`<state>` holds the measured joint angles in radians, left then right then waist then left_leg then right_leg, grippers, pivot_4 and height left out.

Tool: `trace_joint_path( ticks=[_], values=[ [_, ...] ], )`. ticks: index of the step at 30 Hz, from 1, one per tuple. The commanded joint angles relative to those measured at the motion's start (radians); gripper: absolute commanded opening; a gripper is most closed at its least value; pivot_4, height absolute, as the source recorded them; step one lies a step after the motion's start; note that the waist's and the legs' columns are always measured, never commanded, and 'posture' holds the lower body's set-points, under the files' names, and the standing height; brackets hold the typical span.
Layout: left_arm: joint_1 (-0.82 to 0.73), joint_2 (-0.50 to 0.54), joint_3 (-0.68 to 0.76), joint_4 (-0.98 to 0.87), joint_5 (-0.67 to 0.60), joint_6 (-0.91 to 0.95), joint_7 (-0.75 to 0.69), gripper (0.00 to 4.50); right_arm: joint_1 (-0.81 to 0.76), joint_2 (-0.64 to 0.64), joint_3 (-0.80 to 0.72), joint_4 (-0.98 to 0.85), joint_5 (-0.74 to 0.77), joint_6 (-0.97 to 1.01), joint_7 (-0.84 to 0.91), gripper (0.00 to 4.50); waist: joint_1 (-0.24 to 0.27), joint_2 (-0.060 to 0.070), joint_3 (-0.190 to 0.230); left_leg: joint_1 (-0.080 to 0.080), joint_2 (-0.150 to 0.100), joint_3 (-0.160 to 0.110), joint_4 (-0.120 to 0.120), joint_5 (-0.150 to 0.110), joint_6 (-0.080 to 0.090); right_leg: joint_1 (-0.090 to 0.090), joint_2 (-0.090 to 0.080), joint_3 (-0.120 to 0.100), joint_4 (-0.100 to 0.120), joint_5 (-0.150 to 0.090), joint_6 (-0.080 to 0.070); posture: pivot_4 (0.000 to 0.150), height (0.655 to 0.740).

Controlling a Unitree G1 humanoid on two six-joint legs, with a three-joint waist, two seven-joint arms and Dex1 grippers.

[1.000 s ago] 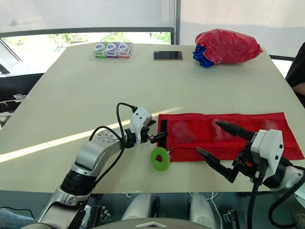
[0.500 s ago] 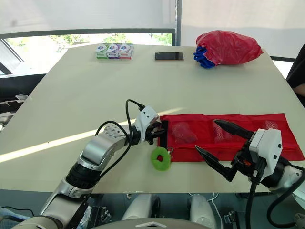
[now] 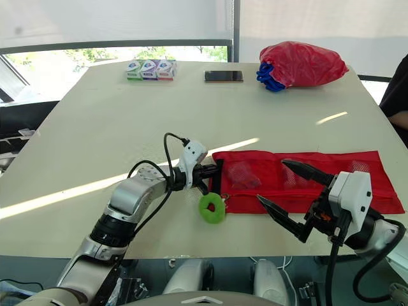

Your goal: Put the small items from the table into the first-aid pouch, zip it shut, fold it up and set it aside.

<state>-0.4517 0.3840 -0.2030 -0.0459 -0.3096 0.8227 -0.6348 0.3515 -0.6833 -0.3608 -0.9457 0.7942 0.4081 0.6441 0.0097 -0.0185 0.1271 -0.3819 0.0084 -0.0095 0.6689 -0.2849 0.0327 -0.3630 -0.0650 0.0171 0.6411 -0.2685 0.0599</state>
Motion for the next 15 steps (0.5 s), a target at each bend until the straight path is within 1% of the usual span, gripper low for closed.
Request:
trace_joint_path(
  ticks=[1,4,7,11,15],
  values=[
    [-0.051,-0.004,0.120,0.062,-0.109,0.036,-0.073,0.05,-0.025,-0.008,0.024,-0.025,-0.002,0.001,-0.021,4.50,0.000,-0.001,0.002,0.000,0.000,0.000,0.000,0.000,0.000,0.000,0.000,0.000,0.000,0.000,0.000,0.150,0.7400],
    [-0.101,-0.001,0.175,0.134,-0.172,0.060,-0.125,0.05,-0.061,-0.020,0.091,-0.023,-0.031,0.045,-0.058,4.50,0.000,-0.003,0.007,-0.001,0.000,-0.001,0.000,0.000,0.000,-0.001,0.000,-0.001,0.000,0.000,0.000,0.150,0.7400],
    [-0.132,-0.001,0.203,0.193,-0.205,0.074,-0.163,0.05,-0.128,-0.029,0.220,-0.007,-0.117,0.108,-0.119,4.50,0.000,-0.003,0.008,-0.002,-0.001,-0.001,0.000,0.000,0.000,-0.001,0.000,-0.001,0.000,0.000,0.000,0.150,0.7400],
    [-0.151,0.001,0.206,0.233,-0.212,0.091,-0.180,0.05,-0.254,-0.003,0.384,0.049,-0.196,0.157,-0.150,4.50,-0.001,-0.004,0.010,-0.002,-0.001,-0.001,0.000,0.000,0.000,-0.001,0.000,-0.001,0.000,0.000,0.000,0.150,0.7400],
    [-0.157,-0.004,0.205,0.254,-0.216,0.102,-0.185,0.05,-0.454,0.033,0.605,0.196,-0.328,0.232,-0.146,4.50,-0.009,-0.006,0.013,-0.002,-0.001,0.000,0.000,0.000,0.000,-0.002,0.000,-0.001,0.000,0.000,0.000,0.150,0.7400]
  ],
)
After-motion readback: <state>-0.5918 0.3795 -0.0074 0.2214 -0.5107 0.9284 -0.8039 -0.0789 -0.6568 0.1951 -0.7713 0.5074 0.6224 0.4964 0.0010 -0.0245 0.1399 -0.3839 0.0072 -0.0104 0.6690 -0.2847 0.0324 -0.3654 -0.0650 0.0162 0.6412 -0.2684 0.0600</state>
